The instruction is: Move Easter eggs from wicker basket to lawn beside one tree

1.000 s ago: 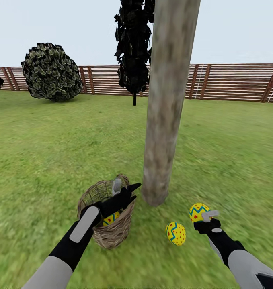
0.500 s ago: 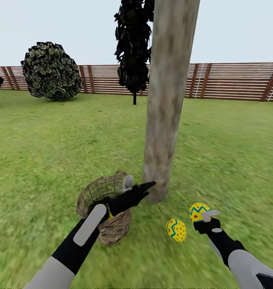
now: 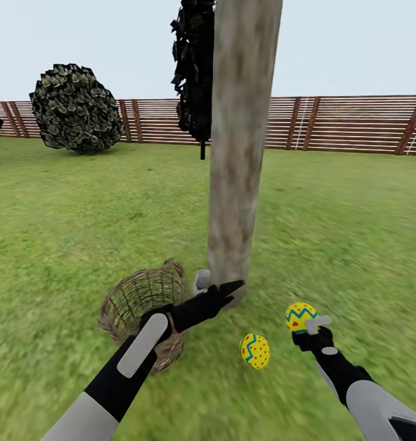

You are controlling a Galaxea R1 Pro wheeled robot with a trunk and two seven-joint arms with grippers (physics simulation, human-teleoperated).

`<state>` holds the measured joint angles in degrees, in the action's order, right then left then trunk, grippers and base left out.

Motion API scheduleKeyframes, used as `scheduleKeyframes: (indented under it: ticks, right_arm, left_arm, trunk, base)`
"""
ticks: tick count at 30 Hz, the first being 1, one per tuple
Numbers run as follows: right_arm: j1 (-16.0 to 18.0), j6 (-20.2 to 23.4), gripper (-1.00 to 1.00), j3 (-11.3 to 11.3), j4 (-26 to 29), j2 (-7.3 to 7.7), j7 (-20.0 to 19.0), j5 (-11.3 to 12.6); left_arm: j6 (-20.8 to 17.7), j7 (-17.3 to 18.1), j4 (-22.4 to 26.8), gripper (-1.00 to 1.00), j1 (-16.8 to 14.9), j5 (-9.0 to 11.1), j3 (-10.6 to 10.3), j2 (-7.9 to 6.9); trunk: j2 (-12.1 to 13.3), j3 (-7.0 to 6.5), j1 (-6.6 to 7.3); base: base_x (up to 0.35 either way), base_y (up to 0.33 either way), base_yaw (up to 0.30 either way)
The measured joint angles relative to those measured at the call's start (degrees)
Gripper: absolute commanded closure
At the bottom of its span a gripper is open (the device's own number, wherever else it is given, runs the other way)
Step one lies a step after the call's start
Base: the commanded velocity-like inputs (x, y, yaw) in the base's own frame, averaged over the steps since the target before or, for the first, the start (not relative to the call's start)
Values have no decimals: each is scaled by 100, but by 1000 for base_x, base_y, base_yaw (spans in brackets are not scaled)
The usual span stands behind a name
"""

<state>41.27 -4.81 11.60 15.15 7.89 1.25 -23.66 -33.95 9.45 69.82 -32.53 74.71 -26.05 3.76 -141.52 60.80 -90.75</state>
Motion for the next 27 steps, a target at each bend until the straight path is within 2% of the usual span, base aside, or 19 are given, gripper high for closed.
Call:
scheduleKeyframes:
  ticks: [3,4,6,8,12,14,17,27]
  right_arm:
    - [0,0,100,-7,-22,-26,-40,-10]
    - [0,0,100,-27,-27,-36,-44,-100]
    - [0,-6,100,-130,-31,-80,-15,-427]
    - [0,-8,100,-149,-31,-97,-6,-518]
    - [-2,-8,100,-151,-32,-102,-4,-541]
    - [-2,-8,100,-150,-31,-97,-4,-541]
    - [-2,-15,100,-150,-23,-92,-5,-534]
    - [-1,-25,100,-124,5,-92,-2,-488]
  left_arm:
    - [3,0,-1,-100,0,0,0,-2]
    - [7,0,-1,-100,1,5,0,-4]
    - [18,0,1,-100,3,7,7,-8]
    - [23,3,2,-100,6,8,10,-9]
    - [40,6,2,-100,14,8,8,-9]
    - [42,5,2,-100,13,6,3,-6]
    - [43,6,-1,-100,12,6,0,0]
    - [43,6,-1,-100,12,6,0,-2]
  trunk:
    - [0,0,1]
    - [0,0,1]
    - [0,0,1]
    - [0,0,0]
    - [0,0,0]
    - [-79,36,-44]
    - [-170,93,-95]
    - [-184,314,-121]
  base:
    - [84,-322,31]
    - [135,-235,211]
    - [118,-98,269]
    - [32,-21,287]
    - [3,-2,291]
    - [0,0,162]
    - [0,0,22]
    - [0,0,1]
